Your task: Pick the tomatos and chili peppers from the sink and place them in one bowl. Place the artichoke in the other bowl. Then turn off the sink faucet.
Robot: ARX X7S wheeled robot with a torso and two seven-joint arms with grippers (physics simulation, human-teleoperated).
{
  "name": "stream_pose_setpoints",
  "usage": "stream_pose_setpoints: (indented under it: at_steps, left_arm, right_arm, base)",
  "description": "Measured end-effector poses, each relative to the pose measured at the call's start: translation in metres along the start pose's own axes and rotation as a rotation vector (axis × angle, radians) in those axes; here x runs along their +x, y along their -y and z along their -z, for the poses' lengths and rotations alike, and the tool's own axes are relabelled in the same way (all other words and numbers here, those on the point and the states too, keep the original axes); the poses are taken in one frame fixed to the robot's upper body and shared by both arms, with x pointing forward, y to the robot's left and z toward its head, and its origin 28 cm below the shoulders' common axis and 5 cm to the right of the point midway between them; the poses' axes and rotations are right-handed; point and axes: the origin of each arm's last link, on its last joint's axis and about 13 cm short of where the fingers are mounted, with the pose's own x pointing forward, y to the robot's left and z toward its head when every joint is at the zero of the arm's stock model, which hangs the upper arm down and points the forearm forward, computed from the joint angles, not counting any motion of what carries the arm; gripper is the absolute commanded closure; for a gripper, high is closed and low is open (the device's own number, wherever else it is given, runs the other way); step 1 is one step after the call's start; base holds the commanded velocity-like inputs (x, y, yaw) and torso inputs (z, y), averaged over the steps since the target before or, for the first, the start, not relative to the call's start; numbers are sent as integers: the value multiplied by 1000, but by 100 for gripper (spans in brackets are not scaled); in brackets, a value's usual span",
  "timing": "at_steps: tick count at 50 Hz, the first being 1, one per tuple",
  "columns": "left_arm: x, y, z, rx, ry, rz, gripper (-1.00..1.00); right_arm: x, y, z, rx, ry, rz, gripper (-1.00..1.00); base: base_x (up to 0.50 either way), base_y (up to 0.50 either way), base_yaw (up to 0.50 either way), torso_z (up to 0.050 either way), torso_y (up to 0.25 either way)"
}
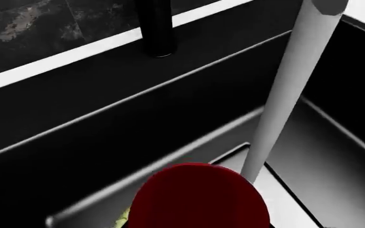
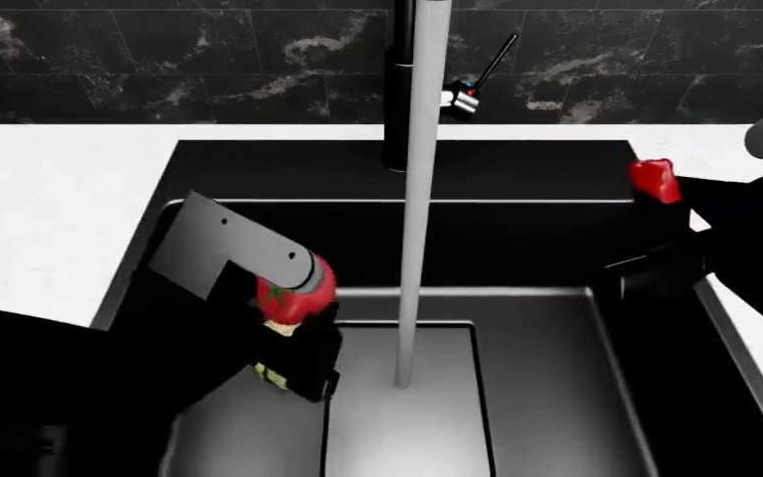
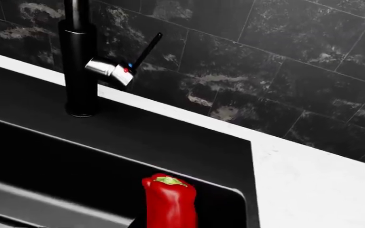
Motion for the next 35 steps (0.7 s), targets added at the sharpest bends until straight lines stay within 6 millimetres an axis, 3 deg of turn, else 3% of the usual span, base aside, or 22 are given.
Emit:
stream_pose_setpoints:
  at_steps: [9,19,35]
  left_arm:
    - [8,-6,-7,25,168,-69,100]
    - [18,-15,-11,47,243,-130,100]
    - [24,-18,-9,61,267,-139,100]
  right_arm:
    - [2,0,2,2,100,10,100]
    - [2,-1,3,-6,167,15,100]
    - [2,-1,3,0,184,21,100]
  base:
    - [0,0,0,0,0]
    - [0,0,0,0,0]
    - [-479,-9,0,0,0]
